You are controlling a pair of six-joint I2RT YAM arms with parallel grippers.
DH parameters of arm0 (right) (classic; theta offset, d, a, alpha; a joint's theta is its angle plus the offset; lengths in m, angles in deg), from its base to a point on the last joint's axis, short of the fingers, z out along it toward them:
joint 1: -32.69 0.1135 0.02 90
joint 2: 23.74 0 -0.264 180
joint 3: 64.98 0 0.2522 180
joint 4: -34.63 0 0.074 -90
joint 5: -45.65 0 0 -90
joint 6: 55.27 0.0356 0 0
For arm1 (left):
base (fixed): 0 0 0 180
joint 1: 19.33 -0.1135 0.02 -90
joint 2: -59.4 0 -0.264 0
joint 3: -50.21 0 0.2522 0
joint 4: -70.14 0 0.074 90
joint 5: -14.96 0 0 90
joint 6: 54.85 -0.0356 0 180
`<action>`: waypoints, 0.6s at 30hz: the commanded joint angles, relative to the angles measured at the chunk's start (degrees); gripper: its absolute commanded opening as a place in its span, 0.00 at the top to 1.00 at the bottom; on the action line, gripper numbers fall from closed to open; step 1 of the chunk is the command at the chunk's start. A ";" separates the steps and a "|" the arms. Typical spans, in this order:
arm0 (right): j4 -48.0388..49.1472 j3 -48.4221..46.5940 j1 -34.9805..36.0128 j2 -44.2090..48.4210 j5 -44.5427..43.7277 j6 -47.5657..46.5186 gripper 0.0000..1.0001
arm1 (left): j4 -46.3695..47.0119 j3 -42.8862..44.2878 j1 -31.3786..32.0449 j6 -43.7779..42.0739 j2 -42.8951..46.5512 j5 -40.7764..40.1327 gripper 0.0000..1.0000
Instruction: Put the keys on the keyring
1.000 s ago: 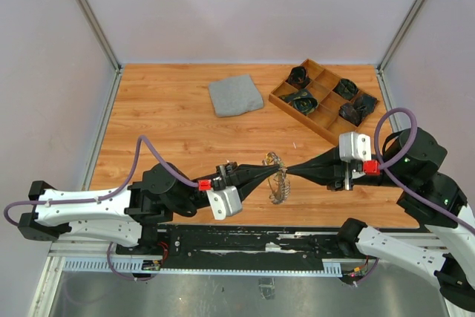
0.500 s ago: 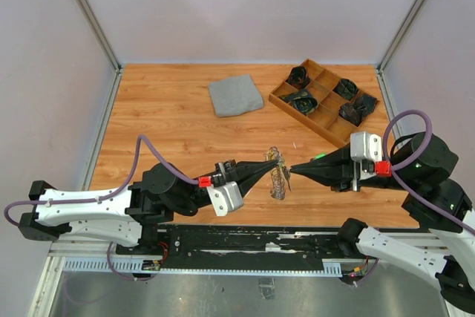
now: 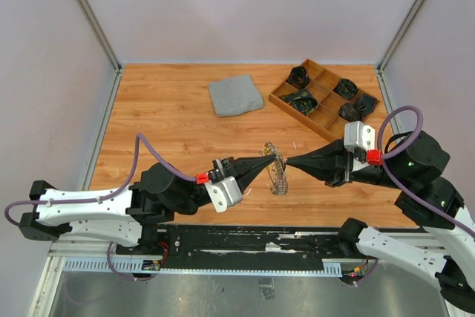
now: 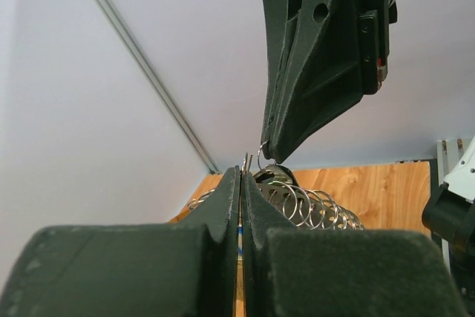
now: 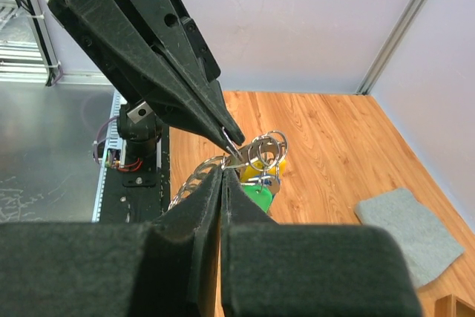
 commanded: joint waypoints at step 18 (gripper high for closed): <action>5.14 1.48 0.99 -0.32 -3.74 3.43 0.99 | 3.24 0.55 0.51 0.18 -0.06 -1.12 0.99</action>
